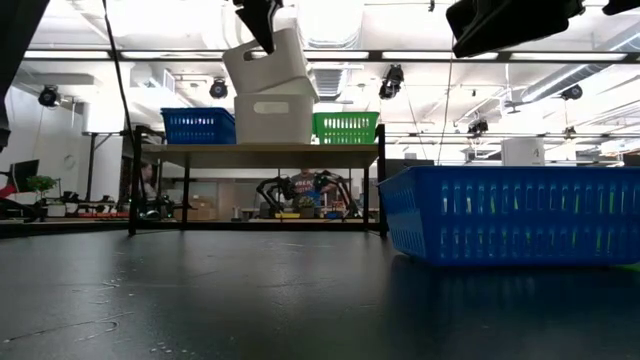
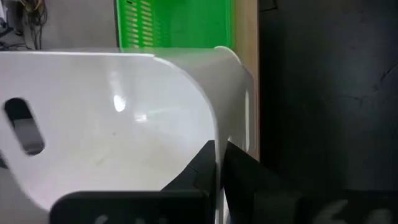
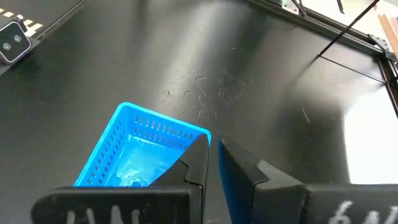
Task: Stack baskets on shelf by color
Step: Stack the bottom white bin on top of the white bin on the shelf
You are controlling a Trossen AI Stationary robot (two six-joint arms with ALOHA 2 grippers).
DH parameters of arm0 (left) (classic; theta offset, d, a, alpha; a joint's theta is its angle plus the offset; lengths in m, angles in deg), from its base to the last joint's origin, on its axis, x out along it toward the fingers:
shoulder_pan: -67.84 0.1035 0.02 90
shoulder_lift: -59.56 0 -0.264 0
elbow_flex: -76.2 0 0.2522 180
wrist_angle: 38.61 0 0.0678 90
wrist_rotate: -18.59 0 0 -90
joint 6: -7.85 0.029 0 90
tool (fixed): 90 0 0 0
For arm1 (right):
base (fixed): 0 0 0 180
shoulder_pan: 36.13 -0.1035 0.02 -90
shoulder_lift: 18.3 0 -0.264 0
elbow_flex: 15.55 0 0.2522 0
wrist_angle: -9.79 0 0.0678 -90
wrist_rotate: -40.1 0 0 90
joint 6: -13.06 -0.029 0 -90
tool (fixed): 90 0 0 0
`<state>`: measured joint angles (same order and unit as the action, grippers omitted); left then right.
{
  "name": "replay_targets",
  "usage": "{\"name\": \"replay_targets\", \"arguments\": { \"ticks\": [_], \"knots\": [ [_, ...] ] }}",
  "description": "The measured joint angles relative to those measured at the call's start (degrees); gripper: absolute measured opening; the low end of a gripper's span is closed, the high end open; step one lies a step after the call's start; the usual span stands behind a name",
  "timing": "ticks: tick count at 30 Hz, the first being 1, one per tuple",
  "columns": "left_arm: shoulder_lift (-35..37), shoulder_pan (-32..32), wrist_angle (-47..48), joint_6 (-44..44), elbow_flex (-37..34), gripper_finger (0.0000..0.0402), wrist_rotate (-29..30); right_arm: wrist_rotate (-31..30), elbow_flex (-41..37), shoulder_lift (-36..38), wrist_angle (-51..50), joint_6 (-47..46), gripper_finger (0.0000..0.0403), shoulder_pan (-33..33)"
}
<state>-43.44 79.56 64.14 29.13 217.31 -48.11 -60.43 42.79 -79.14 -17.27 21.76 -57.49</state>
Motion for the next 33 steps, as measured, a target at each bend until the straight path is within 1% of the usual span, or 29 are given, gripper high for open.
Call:
{"name": "replay_targets", "arguments": {
  "ticks": [6,24,29,33],
  "knots": [
    [-0.04,0.02,-0.72,-0.43,-1.11,0.0000,-0.38,0.00,0.00,0.00,-0.22,-0.39,0.0027,0.00],
    [-0.04,0.20,-1.10,-1.53,-1.42,0.0000,-0.58,0.00,-0.02,0.00,-0.25,-0.20,0.0027,0.00],
    [-0.04,0.35,-1.75,-1.62,-3.61,0.0000,-0.56,-0.05,-0.02,0.00,-0.14,-0.21,0.0027,0.00],
    [-0.04,0.39,-1.69,-1.56,-5.87,0.0000,-0.62,-1.53,-0.02,0.00,0.59,-0.63,0.0027,0.02]
  ]
}}
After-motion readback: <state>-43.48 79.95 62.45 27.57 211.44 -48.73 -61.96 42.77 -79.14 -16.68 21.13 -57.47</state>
